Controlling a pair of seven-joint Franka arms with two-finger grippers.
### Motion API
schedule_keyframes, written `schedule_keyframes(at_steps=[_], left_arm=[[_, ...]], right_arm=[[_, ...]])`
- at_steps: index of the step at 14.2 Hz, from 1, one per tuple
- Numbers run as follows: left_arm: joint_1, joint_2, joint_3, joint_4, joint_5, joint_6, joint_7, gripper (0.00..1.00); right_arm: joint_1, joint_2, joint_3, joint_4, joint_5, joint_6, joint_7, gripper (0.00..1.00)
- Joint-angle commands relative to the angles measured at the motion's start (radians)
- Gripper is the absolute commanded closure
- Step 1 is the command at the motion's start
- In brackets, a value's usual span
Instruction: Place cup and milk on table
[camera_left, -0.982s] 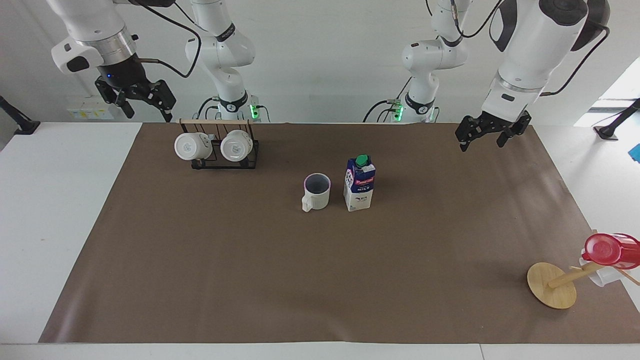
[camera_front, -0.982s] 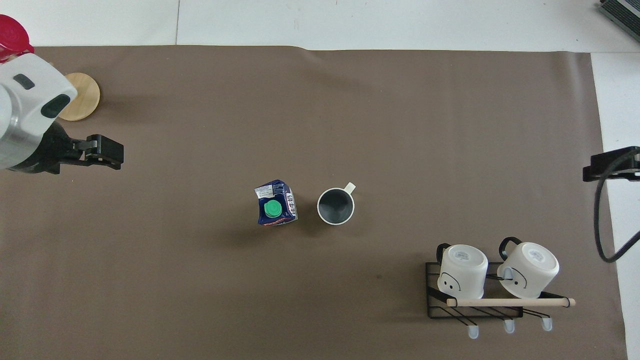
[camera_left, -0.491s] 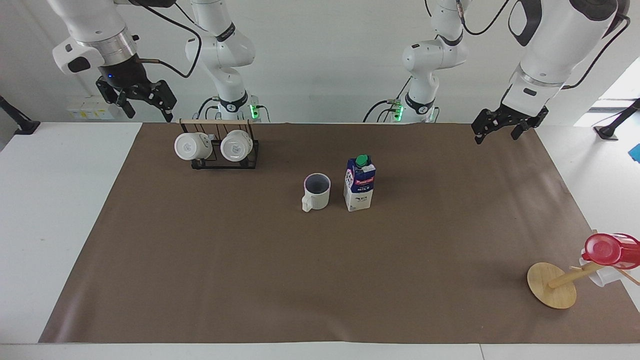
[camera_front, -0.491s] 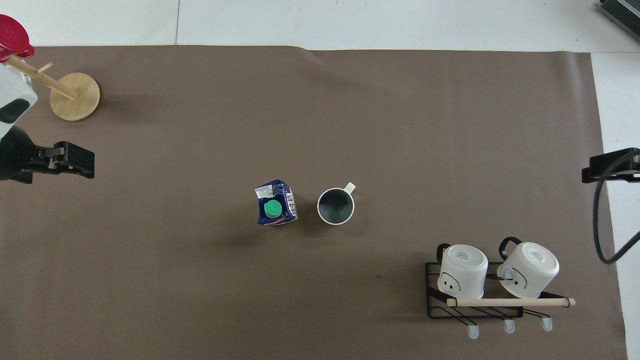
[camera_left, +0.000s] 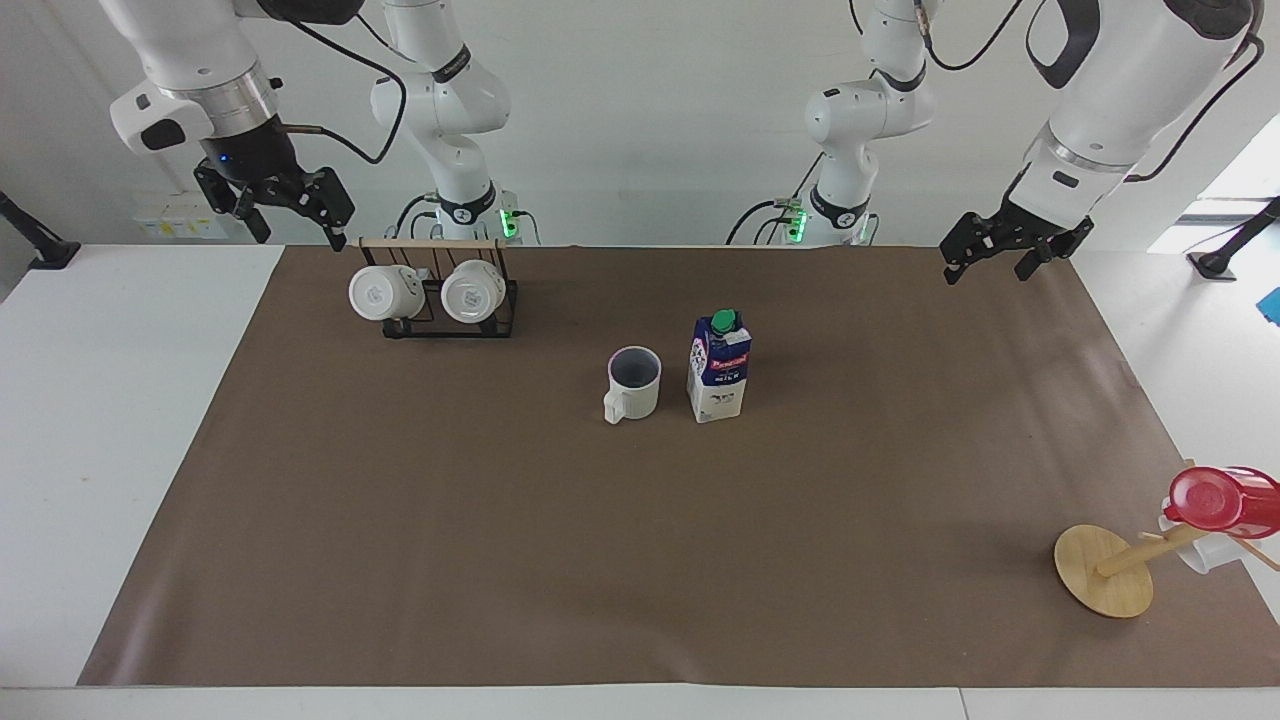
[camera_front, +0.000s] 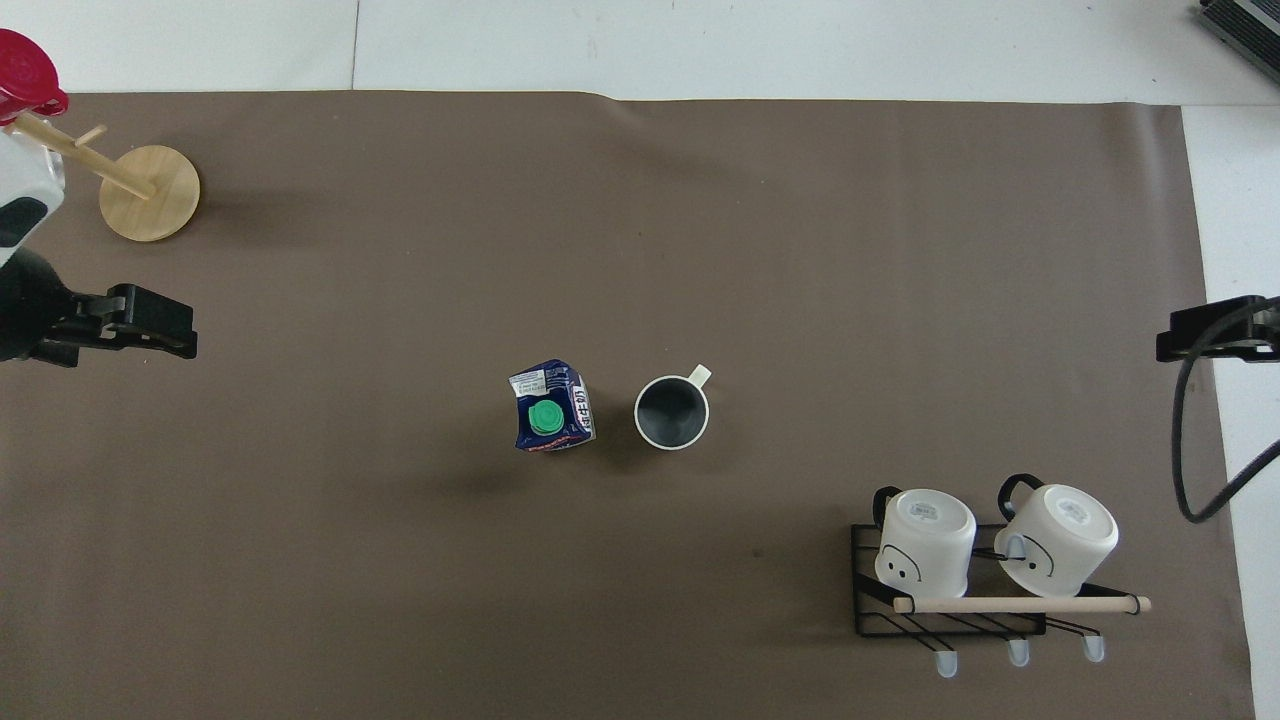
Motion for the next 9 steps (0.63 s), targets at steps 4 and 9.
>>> schedule_keyframes(at_steps=[4, 9], left_arm=[[0.016, -0.012, -0.002, 0.005, -0.023, -0.016, 0.015, 0.0], [0.017, -0.014, 0.018, 0.005, -0.02, -0.019, 0.015, 0.0]], right_arm=[[0.0, -0.017, 0.007, 0.008, 0.005, -0.012, 0.012, 0.0], [0.001, -0.02, 0.01, 0.012, 0.005, -0.017, 0.016, 0.0]])
